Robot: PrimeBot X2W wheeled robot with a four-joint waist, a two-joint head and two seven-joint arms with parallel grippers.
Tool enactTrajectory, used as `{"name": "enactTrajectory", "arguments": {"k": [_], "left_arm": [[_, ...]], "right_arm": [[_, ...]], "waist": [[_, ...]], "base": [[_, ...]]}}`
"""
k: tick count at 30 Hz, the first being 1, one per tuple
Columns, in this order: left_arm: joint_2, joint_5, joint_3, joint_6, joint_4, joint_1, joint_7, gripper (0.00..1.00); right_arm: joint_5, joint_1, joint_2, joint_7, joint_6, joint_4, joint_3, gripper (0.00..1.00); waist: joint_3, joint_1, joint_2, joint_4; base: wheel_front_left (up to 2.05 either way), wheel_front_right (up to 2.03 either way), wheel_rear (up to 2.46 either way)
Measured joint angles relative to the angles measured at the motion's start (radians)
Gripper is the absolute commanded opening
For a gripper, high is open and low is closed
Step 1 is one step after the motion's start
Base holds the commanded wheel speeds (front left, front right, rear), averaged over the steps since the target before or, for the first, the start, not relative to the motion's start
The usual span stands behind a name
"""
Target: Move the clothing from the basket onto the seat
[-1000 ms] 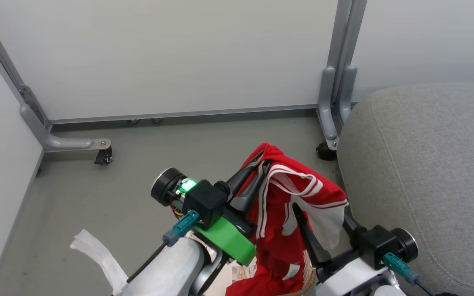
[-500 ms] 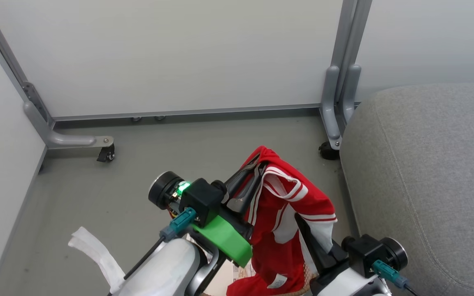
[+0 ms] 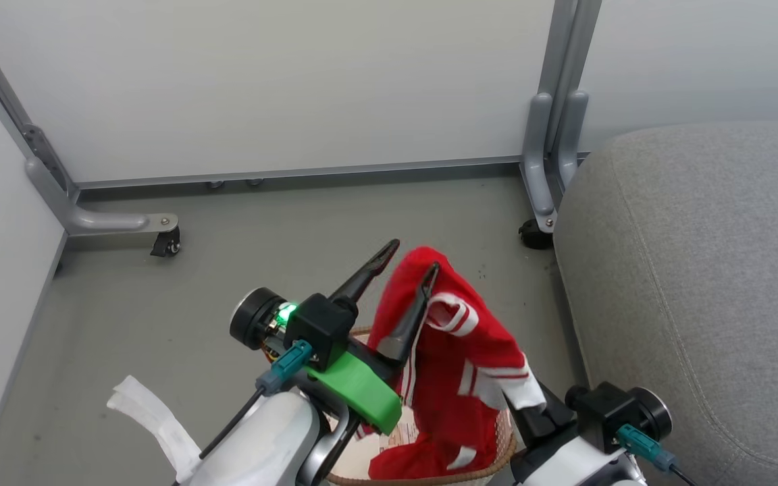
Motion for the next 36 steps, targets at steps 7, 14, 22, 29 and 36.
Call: {"name": "enactTrajectory", "arguments": {"k": [7,14,22,29,36], "left_arm": [[-0.004,0.001,-0.003,0.000,0.015,-0.001,-0.012,1.00],[-0.004,0.001,-0.004,0.001,0.029,-0.001,-0.017,1.00],[0.000,-0.003,-0.005,0.005,0.038,-0.001,-0.023,1.00],[0.023,-0.008,0.013,0.029,0.045,0.009,-0.028,1.00],[0.061,-0.005,0.058,0.044,0.009,0.032,-0.042,1.00]], "right_arm": [[0.007,0.000,-0.004,0.000,0.000,-0.003,-0.013,0.00],[0.007,-0.010,-0.004,0.000,0.000,-0.012,-0.019,0.00],[0.009,-0.020,-0.001,0.000,0.000,-0.031,-0.052,0.00],[0.007,-0.042,0.001,0.000,0.000,-0.076,-0.084,0.00],[0.035,-0.064,0.022,0.000,0.000,-0.149,-0.142,0.00]], "waist": [[0.015,0.0000,0.0000,0.005],[0.024,0.0001,0.0000,0.006],[0.034,0.0001,0.0000,-0.008],[0.057,0.0001,0.0000,-0.050],[0.110,0.0001,0.0000,-0.116]], "base": [[0.00,0.00,0.00],[0.00,0.00,0.00],[0.00,0.00,0.00],[0.00,0.00,0.00],[0.00,0.00,0.00]]}}
